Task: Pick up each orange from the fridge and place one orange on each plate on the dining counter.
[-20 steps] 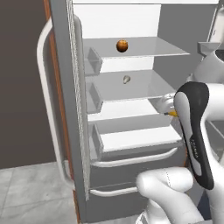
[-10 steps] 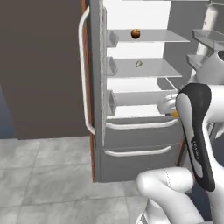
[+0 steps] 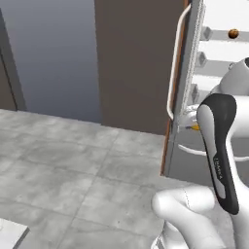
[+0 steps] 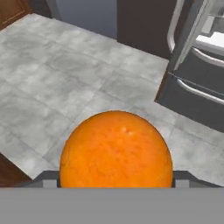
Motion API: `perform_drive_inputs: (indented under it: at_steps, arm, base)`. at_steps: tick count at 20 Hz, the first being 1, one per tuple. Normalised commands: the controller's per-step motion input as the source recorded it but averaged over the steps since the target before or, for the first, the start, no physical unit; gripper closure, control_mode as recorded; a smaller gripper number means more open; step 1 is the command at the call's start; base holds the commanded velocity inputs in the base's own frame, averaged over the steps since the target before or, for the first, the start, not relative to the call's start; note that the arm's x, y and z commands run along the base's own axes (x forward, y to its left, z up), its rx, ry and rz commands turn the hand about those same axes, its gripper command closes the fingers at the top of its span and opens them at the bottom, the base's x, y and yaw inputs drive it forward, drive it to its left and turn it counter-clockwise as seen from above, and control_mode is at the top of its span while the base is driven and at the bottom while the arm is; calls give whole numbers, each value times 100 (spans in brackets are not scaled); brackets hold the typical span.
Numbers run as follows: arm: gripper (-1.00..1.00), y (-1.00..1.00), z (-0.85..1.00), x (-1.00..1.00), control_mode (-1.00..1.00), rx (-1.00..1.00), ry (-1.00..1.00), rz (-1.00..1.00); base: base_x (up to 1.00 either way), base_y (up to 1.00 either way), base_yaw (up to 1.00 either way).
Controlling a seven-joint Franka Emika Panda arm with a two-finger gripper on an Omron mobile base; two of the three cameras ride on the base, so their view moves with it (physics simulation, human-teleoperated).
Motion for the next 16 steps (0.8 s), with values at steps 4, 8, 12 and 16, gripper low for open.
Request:
perform_drive_inputs:
  at_steps: [4,8,12,16]
  arm:
    - [100,0,0,0,100,0,0,0]
    - [100,0,0,0,100,0,0,0]
    - [100,0,0,0,100,0,0,0]
    - [100,0,0,0,100,0,0,0]
  base:
    - [-21,76,76]
    - [0,60,84]
    - [0,29,80]
    - [-1,16,81]
